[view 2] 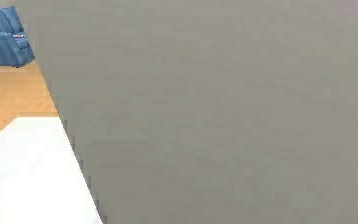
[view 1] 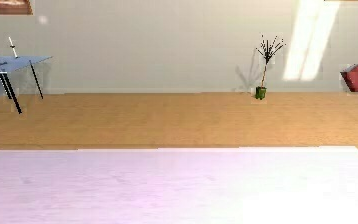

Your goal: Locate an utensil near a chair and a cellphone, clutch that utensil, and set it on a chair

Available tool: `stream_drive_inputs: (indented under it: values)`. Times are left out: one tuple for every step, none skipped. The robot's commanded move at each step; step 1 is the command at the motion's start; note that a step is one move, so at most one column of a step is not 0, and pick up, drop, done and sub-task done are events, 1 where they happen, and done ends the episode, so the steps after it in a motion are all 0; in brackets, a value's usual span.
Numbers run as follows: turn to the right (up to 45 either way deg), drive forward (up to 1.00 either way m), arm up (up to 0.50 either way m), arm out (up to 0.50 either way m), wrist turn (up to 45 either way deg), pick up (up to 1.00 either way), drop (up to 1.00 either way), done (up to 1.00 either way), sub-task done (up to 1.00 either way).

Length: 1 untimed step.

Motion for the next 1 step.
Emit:
stream_drive_inputs:
  values:
    - [0.0,0.35,0.00,0.00,0.0,0.00,0.00,0.00,0.00]
